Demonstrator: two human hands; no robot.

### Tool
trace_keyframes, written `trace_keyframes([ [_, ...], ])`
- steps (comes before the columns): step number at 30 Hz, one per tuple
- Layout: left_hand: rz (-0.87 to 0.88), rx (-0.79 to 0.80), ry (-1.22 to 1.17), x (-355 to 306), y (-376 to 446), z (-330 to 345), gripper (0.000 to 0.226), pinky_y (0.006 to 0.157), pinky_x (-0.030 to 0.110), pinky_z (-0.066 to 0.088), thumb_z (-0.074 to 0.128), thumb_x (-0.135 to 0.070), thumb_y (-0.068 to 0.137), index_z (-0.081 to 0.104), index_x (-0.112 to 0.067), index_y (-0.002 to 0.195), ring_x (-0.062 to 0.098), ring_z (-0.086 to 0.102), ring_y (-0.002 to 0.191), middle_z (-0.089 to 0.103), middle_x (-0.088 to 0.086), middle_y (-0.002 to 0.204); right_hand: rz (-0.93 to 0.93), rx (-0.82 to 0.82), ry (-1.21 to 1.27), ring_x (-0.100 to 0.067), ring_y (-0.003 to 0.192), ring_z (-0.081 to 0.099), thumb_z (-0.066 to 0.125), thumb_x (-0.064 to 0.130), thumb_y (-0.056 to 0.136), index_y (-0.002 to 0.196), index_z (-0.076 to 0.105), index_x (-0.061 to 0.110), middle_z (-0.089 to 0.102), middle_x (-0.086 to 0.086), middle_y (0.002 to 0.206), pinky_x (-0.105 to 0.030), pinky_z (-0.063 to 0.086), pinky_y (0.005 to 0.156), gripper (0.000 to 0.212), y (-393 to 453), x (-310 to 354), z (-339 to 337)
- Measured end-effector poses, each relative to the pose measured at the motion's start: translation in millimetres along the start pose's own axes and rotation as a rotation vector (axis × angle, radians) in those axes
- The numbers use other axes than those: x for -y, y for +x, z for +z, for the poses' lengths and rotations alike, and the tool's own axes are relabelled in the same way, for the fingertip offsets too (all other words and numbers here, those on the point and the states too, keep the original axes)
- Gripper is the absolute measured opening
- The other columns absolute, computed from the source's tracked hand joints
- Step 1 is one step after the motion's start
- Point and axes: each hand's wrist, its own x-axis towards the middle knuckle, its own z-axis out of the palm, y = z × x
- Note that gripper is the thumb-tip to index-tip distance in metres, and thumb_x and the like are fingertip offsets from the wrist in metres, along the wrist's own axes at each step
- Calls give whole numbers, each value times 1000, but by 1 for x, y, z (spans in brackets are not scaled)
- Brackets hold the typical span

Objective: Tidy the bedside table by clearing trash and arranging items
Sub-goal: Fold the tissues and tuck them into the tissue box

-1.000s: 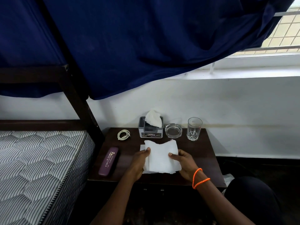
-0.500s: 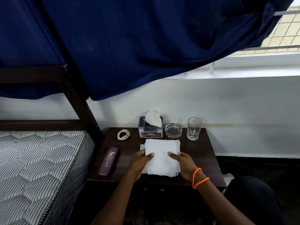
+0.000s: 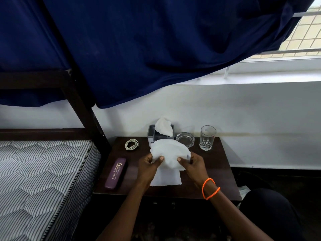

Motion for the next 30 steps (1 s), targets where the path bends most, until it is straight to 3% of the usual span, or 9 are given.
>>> trace_keyframes([
  [2, 13, 22, 39, 4, 0, 0, 29, 81, 20, 58, 76, -3, 87, 73, -12, 115, 10, 74, 97, 79, 0, 106, 52, 18, -31, -18, 86, 73, 78, 0, 79, 105, 73, 16, 79, -4, 95, -32, 61, 75, 30, -2, -6, 0],
  [5, 51, 42, 158, 11, 0, 0, 38, 83, 14, 53, 77, -1, 85, 70, -22, 116, 0, 70, 99, 77, -8, 107, 77, 35, -174, -18, 89, 73, 84, 21, 68, 101, 71, 24, 78, -1, 94, -36, 59, 79, 35, -3, -19, -1],
  [10, 16, 7, 151, 14, 4, 1, 31, 83, 19, 53, 75, 1, 86, 75, -26, 102, 7, 71, 94, 79, -6, 100, 91, -9, -221, -14, 76, 68, 76, 23, 69, 84, 73, 20, 76, -4, 81, -41, 57, 73, 16, -1, -22, -5],
  [15, -23, 45, 78, 8, 4, 9, 35, 74, 13, 54, 80, -1, 82, 72, -19, 111, -2, 72, 85, 78, -8, 98, 72, -25, -43, -17, 81, 68, 74, 0, 80, 93, 76, 11, 77, -15, 92, -36, 55, 76, 17, -1, -10, -4],
  [22, -22, 120, 164, 6, 2, 7, 29, 78, 15, 55, 82, -10, 83, 73, -26, 106, 1, 71, 93, 78, -10, 102, 164, -34, 267, -31, 96, 71, 72, 0, 84, 107, 71, 1, 74, -21, 105, -43, 58, 84, 23, 1, -1, -9],
  [25, -82, 195, 180, 8, 2, 5, 35, 82, 20, 56, 82, -21, 84, 71, -20, 117, 6, 71, 102, 77, -6, 112, 276, -29, 394, -39, 105, 69, 73, 1, 83, 112, 68, -1, 73, -23, 111, -53, 55, 94, 30, 4, -4, -12],
  [30, -229, 230, 213, 16, -4, 8, 14, 67, 19, 56, 79, -14, 87, 76, -18, 100, 8, 74, 83, 79, -5, 94, 539, -50, 474, -43, 107, 68, 74, 1, 81, 119, 64, -4, 72, -26, 112, -63, 51, 94, 40, 10, -19, -16],
])
